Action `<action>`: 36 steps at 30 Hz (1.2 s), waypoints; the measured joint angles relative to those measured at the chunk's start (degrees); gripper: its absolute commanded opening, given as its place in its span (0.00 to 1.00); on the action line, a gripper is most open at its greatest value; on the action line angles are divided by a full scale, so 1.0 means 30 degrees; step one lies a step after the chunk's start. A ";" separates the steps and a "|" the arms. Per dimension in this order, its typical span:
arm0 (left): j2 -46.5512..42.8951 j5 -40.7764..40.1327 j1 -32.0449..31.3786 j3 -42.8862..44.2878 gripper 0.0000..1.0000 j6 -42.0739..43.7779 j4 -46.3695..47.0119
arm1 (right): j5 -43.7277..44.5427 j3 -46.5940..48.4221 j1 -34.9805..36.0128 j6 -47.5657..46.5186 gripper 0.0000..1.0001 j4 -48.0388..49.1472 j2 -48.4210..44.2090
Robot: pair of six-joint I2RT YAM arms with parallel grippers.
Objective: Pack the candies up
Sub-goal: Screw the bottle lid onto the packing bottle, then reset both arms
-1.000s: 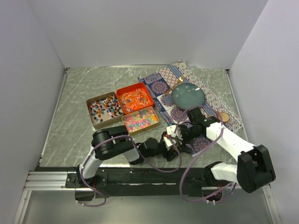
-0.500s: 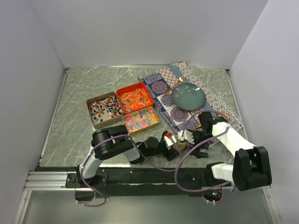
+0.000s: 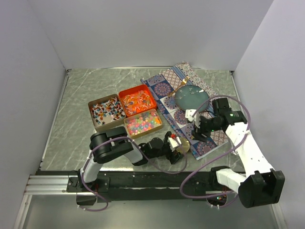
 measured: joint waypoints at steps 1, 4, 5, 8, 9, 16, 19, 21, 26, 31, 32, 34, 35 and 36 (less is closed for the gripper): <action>-0.0131 0.0000 0.0007 -0.0044 0.97 0.0007 -0.0153 | -0.0386 0.0007 0.0495 0.0583 0.32 0.0379 0.0182; -0.0452 -0.0044 0.0007 -0.0328 0.97 0.0029 -0.0379 | -0.0925 -0.0277 0.2157 0.2033 0.03 0.1304 0.0918; -0.0583 -0.0058 0.0022 -0.0444 0.97 0.0022 -0.0437 | -0.1078 -0.0539 0.2769 0.2514 0.00 0.1683 0.1209; -0.0903 -0.0095 0.0022 -0.0750 0.97 0.0036 -0.0627 | -0.1304 -0.1275 0.4058 0.3322 0.00 0.2433 0.2302; -0.0969 -0.0109 0.0015 -0.0823 0.97 0.0036 -0.0634 | -0.1275 -0.1486 0.4357 0.3417 0.00 0.2586 0.2739; -0.1027 -0.0189 -0.0022 -0.0925 0.97 0.0029 -0.0619 | -0.1173 -0.2324 0.4998 0.3242 0.00 0.3257 0.4430; -0.1625 -0.0080 -0.0058 -0.1129 0.97 0.0029 -0.1384 | -0.1421 -0.2317 0.4998 0.3002 0.00 0.3315 0.4641; -0.2841 0.0131 -0.0109 -0.1698 0.97 0.0146 -0.2761 | -0.1596 -0.2266 0.4998 0.2790 0.00 0.3300 0.4779; -0.7198 0.1093 -0.0335 -0.3650 0.97 0.0896 -0.7519 | -0.1486 -0.1501 0.4998 0.2594 0.00 0.2521 0.5085; -1.1460 0.2251 0.1341 -0.4532 0.97 0.1319 -1.2123 | -0.1188 0.2331 0.4940 0.5115 0.99 0.1348 0.4386; -1.1919 0.2302 0.2004 -0.4226 0.97 0.1319 -1.2575 | -0.1166 0.3271 0.4845 0.6499 1.00 0.1668 0.3942; -1.2553 0.1989 0.3067 -0.3308 0.97 0.1173 -1.3406 | -0.0590 0.4728 0.4415 0.9238 1.00 0.3104 0.2827; -1.2837 0.1574 0.3585 -0.2251 0.97 0.1049 -1.4069 | 0.0000 0.5202 0.4138 1.0695 1.00 0.3949 0.2266; -1.2917 0.1421 0.3898 -0.1923 0.97 0.1013 -1.4156 | 0.0423 0.5486 0.3963 1.1730 1.00 0.4546 0.1872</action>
